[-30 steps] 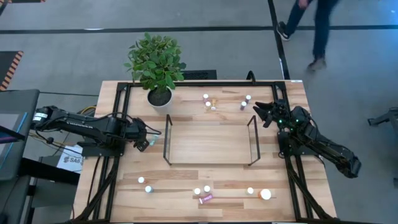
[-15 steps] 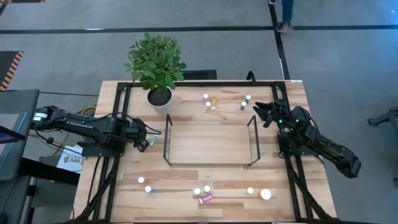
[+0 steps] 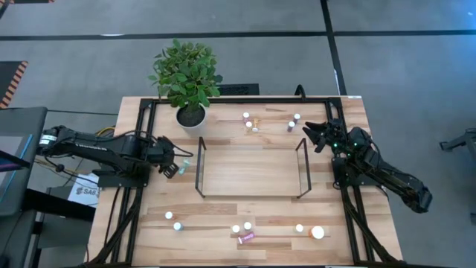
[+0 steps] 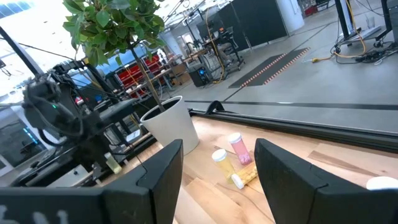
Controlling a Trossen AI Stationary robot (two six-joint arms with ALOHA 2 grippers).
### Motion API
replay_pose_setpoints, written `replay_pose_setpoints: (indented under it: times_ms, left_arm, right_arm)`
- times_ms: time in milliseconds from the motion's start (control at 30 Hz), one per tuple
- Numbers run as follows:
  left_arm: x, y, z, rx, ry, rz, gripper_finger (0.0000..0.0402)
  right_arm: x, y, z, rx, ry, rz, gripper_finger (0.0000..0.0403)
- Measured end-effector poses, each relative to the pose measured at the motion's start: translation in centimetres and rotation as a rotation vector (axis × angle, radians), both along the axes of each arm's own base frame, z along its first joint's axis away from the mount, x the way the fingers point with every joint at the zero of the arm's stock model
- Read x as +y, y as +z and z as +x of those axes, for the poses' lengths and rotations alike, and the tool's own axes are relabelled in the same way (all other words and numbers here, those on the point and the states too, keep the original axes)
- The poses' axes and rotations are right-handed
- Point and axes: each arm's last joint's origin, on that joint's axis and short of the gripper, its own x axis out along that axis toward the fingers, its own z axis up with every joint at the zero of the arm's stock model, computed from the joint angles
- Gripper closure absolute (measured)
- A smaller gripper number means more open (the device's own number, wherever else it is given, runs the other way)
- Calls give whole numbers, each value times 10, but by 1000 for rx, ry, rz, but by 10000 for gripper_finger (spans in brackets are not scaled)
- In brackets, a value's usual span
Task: Pick and place medicine bottles onto shelf by color
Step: Put the yellow pill bottle on the shelf
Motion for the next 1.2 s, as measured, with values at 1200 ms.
replay_pose_setpoints:
  times_ms: [1200]
  left_arm:
    - [-12, 147, 154, 65, -415, 293, 301]
  right_arm:
    - [0, 0, 0, 0, 0, 0, 179]
